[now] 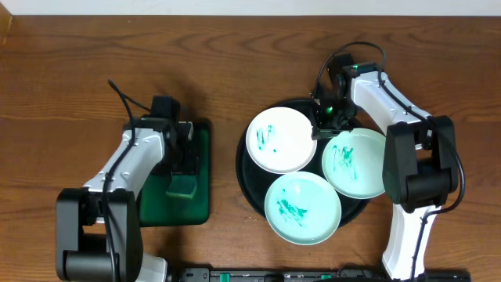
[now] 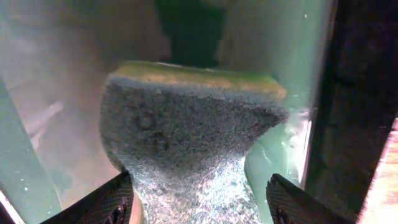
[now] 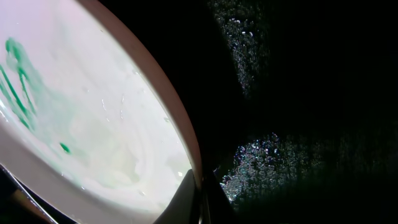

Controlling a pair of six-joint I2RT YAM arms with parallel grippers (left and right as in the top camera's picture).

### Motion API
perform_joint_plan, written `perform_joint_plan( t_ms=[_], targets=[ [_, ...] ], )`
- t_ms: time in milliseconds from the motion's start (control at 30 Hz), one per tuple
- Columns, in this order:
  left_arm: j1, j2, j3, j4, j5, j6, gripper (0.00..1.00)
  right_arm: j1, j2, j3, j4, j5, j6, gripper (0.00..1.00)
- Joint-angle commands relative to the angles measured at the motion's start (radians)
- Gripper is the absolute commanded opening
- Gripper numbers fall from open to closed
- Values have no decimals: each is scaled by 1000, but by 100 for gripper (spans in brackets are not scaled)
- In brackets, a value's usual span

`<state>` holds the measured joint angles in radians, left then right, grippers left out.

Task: Clean dirty plates on tray and stack at the side
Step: 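Lower the left gripper and grasp the green sponge in the tray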

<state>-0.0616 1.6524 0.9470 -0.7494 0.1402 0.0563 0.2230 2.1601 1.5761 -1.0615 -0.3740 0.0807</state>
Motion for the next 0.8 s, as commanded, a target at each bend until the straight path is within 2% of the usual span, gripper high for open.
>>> perform_joint_plan(
  t_ms=[0, 33, 67, 133, 533, 600, 633, 667, 767],
  targets=[
    [5, 20, -23, 12, 2, -8, 68, 7, 11, 11, 0, -27, -24, 2],
    [5, 21, -23, 14, 2, -8, 68, 7, 11, 11, 0, -27, -27, 2],
    [5, 21, -23, 19, 2, -8, 62, 7, 11, 11, 0, -27, -27, 2],
    [6, 21, -23, 25, 2, -8, 57, 7, 11, 11, 0, -27, -27, 2],
    [6, 74, -26, 42, 2, -12, 43, 7, 11, 11, -2, -27, -26, 1],
    [6, 94, -26, 45, 2, -13, 25, 7, 11, 11, -4, -27, -26, 1],
    [6, 102, -26, 49, 2, -19, 13, 7, 11, 11, -5, -27, -27, 1],
    [6, 105, -26, 53, 2, -25, 7, 7, 11, 11, -6, -27, -27, 1],
    [6, 100, -23, 60, 2, -32, 7, 7, 11, 11, -9, -27, -26, 1]
  ],
)
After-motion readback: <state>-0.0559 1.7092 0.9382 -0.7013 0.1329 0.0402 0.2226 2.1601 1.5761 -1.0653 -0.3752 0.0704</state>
